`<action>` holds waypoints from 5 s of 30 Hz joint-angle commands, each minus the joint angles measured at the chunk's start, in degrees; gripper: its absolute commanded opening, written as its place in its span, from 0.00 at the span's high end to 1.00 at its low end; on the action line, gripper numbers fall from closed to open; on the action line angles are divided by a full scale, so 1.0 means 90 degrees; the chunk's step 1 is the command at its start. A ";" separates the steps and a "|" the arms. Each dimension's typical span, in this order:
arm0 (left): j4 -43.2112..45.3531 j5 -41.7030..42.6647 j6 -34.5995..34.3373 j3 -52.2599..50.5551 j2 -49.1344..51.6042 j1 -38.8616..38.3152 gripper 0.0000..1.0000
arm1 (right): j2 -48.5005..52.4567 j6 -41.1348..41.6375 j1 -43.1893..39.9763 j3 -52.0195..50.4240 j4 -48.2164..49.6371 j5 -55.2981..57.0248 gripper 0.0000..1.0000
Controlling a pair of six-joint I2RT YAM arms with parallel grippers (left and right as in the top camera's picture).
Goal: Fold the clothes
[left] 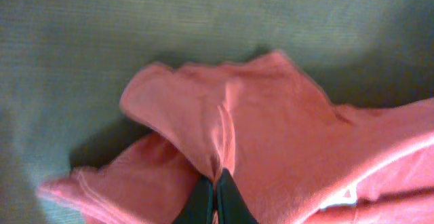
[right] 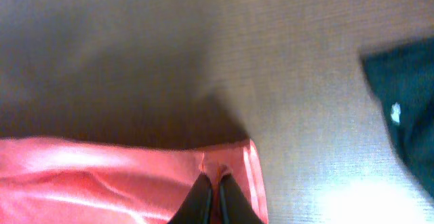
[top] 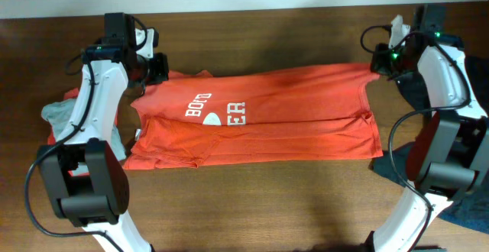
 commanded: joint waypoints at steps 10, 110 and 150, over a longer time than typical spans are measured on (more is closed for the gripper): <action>-0.1851 -0.0471 0.0027 0.0095 -0.0563 0.0034 0.99 | -0.0216 -0.0005 -0.0342 0.0010 -0.1520 0.0058 0.93; -0.1455 -0.0024 -0.0449 0.0044 0.1032 0.0267 0.46 | -0.0117 -0.0330 -0.0505 -0.0330 -0.2365 0.0180 0.45; -0.1506 0.0653 -0.0345 -0.0192 0.0653 0.0272 0.96 | -0.0117 -0.0333 -0.0505 -0.0330 -0.2390 0.0182 0.45</action>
